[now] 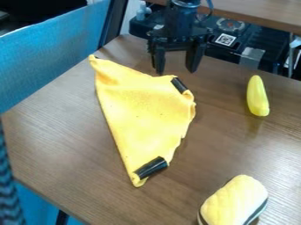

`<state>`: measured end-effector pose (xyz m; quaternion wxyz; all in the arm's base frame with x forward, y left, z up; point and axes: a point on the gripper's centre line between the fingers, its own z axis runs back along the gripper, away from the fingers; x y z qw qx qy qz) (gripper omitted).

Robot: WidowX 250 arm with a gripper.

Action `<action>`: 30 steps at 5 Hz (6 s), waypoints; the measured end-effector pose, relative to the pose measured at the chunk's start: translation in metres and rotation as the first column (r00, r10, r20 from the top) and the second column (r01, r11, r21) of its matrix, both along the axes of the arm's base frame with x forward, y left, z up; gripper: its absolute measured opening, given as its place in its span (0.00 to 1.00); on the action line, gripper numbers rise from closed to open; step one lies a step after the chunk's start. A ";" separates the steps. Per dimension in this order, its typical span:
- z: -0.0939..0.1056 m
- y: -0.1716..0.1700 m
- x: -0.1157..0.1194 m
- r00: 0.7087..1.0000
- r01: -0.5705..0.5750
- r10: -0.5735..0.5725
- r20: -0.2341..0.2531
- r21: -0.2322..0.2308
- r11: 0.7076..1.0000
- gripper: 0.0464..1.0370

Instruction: Unfold the cloth from top right to bottom left

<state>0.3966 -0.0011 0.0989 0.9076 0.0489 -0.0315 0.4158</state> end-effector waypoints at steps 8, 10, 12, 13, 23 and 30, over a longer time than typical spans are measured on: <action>-0.041 0.020 0.034 0.993 -0.025 0.028 -0.114 0.032 0.999 0.96; -0.041 0.023 0.039 0.995 -0.035 0.040 -0.089 0.056 0.998 0.96; -0.055 0.023 0.037 0.993 -0.030 0.039 -0.110 0.081 0.996 0.96; -0.058 0.025 0.039 0.993 -0.039 0.049 -0.110 0.095 0.995 0.96; -0.054 0.127 -0.052 0.991 -0.055 0.045 -0.129 -0.072 0.996 0.01; -0.069 0.204 -0.145 0.950 -0.169 0.182 -0.254 0.074 0.983 0.01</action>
